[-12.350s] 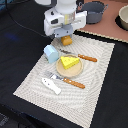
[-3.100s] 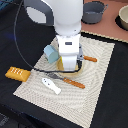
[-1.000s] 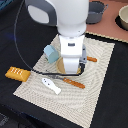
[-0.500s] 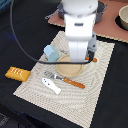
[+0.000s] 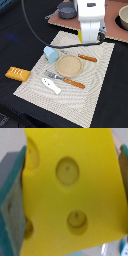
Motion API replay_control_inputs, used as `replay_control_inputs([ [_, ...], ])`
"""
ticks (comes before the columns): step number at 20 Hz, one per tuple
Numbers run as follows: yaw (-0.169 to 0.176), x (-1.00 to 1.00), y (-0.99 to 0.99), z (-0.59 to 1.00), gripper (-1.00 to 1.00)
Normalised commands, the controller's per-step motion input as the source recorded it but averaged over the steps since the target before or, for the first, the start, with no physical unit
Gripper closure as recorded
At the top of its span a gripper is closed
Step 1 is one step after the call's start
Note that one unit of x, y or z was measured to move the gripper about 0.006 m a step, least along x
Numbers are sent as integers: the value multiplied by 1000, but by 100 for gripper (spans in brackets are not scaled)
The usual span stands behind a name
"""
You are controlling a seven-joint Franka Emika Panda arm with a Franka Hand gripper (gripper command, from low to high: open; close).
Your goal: Interact with the objects in diverse but meaningful ways.
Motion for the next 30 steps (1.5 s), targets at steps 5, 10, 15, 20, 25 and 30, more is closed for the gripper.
replay_control_inputs([
  [5, 64, -303, 549, -535, 100],
  [10, 23, -382, 282, -639, 100],
  [15, 15, -411, 267, -582, 100],
  [20, 20, -285, 347, -300, 100],
  [25, -30, -8, 464, 414, -100],
  [30, -47, -26, 412, 621, -100],
])
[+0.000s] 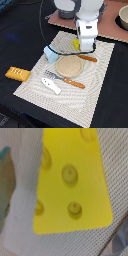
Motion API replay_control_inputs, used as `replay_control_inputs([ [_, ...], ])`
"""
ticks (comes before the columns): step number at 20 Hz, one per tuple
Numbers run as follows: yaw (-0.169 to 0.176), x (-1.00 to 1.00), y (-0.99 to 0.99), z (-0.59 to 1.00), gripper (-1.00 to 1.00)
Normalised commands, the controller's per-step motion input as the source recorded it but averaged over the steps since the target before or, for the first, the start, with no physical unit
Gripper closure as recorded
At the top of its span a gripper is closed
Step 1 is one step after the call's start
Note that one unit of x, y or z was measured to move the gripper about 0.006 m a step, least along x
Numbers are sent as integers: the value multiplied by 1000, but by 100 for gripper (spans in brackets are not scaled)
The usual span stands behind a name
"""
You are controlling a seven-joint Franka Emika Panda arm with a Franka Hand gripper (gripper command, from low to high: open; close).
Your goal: Interact with the objects in diverse but meaningful ways.
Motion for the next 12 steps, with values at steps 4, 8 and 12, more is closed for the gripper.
replay_control_inputs([
  [4, -41, -288, 166, 587, -100],
  [8, -22, -691, -173, 425, -100],
  [12, -1, -704, -521, 144, -100],
])
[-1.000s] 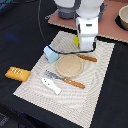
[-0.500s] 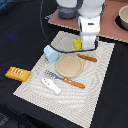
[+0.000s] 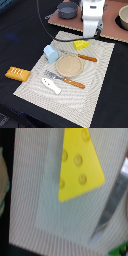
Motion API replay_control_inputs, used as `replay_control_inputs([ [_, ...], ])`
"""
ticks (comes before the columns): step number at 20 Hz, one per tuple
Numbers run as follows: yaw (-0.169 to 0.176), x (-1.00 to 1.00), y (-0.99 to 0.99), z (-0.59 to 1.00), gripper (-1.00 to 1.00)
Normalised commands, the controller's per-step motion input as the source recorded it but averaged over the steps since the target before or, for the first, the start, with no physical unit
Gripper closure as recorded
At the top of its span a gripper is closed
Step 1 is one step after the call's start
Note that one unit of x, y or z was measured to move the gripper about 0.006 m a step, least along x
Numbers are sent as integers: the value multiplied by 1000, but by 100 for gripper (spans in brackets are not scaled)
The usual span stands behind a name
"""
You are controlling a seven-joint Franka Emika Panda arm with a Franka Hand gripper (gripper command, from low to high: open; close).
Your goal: Interact with the objects in diverse but meaningful ways.
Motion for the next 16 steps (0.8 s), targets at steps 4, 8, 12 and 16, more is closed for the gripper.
replay_control_inputs([
  [4, 0, -671, -612, 100, -100],
  [8, 0, -632, -680, -6, -100],
  [12, 0, -611, -682, -1, -100],
  [16, 15, -608, -634, -64, -100],
])
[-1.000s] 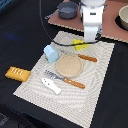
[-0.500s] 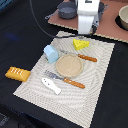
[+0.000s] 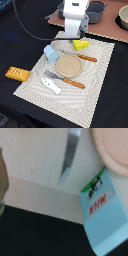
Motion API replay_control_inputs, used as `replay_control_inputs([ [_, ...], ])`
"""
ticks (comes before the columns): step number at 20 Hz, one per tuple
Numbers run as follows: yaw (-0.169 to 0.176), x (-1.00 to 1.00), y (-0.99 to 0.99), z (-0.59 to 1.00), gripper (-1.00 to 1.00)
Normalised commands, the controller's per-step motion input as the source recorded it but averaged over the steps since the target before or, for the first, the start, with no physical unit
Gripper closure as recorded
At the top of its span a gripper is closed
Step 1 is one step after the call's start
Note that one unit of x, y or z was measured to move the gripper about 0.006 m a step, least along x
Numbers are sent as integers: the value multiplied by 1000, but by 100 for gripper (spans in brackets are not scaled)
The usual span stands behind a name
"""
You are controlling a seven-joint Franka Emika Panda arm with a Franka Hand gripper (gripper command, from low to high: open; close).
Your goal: Interact with the objects in diverse but meaningful ways.
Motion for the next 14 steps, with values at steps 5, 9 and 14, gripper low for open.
replay_control_inputs([
  [5, 153, -403, -327, 1, -100],
  [9, 126, -499, -305, 2, -100],
  [14, 61, -601, -275, -35, -100],
])
